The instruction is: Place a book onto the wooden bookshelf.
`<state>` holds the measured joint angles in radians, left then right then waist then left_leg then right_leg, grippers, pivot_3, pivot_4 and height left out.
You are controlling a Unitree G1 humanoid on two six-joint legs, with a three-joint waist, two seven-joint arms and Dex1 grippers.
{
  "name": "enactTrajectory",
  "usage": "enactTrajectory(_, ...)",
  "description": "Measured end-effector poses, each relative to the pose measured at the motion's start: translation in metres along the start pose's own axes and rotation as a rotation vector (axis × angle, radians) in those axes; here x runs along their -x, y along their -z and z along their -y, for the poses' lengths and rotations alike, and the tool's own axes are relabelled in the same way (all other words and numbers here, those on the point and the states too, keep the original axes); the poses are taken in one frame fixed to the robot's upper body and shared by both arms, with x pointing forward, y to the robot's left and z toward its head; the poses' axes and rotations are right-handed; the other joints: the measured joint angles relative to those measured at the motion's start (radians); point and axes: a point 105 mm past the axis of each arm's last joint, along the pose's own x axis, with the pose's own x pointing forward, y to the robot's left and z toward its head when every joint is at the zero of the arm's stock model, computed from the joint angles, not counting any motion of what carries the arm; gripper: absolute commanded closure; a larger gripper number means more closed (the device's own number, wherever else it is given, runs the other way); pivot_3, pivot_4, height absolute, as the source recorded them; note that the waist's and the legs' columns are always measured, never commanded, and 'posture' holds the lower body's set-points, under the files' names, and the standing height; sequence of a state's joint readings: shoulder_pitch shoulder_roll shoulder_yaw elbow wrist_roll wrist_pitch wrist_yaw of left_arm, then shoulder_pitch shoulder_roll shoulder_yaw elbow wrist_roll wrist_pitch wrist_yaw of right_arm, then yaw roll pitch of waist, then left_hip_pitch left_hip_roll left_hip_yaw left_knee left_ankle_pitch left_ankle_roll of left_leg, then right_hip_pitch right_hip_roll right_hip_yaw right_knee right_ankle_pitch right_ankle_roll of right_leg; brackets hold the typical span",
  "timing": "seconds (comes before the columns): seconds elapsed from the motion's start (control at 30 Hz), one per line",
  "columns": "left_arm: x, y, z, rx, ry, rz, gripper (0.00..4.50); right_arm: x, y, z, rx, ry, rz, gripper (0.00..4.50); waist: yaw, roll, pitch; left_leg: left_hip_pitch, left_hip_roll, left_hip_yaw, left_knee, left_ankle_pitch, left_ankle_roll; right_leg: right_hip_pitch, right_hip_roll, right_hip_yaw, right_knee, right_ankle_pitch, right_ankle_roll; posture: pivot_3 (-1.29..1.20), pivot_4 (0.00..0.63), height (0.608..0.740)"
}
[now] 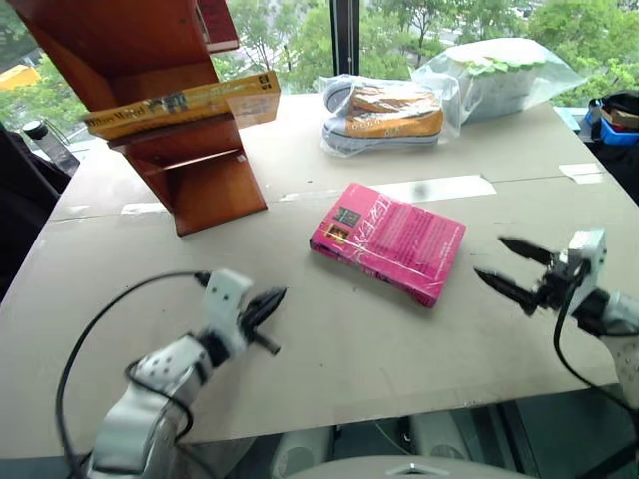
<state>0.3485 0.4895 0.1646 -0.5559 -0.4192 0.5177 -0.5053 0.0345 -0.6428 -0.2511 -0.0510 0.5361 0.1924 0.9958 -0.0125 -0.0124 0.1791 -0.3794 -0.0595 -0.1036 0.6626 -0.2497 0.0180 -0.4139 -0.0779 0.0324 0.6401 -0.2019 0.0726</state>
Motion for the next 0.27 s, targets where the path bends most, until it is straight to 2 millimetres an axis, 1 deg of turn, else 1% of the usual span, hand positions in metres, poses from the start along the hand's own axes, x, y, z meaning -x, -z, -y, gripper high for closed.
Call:
enactTrajectory(0.03, 0.006, 0.008, 0.002, 0.003, -0.014, -0.013, 4.41, 0.005, 0.015, 0.000, 0.018, 0.010, -0.046, 0.00, 0.001, 0.000, 0.000, 0.000, 0.001, 0.002, 0.000, 0.000, 0.000, 0.001, 0.000, -0.001, 0.000, 0.000, 0.000, 0.00, 0.150, 0.740)
enactTrajectory(0.1, 0.007, 0.009, 0.003, -0.015, -0.028, 0.006, 4.41, 0.010, 0.032, 0.000, 0.040, 0.013, -0.096, 0.00, 0.002, 0.001, 0.000, 0.001, 0.008, 0.008, 0.002, -0.002, -0.003, 0.003, -0.001, -0.001, 0.001, 0.000, 0.000, 0.00, 0.150, 0.740)
enactTrajectory(0.2, -0.003, 0.001, 0.003, -0.037, -0.042, 0.065, 4.41, 0.013, 0.044, 0.005, 0.058, 0.033, -0.112, 0.00, 0.000, 0.001, -0.001, 0.002, 0.011, 0.014, 0.004, -0.002, -0.004, 0.004, 0.000, -0.002, 0.002, 0.000, 0.000, 0.00, 0.150, 0.740)
enactTrajectory(0.27, -0.011, 0.000, 0.000, -0.052, -0.052, 0.074, 4.41, 0.011, 0.045, 0.006, 0.059, 0.040, -0.093, 0.00, -0.001, 0.001, -0.001, 0.001, 0.011, 0.014, 0.005, 0.000, 0.000, 0.004, 0.000, -0.002, 0.002, 0.000, 0.000, 0.00, 0.150, 0.740)
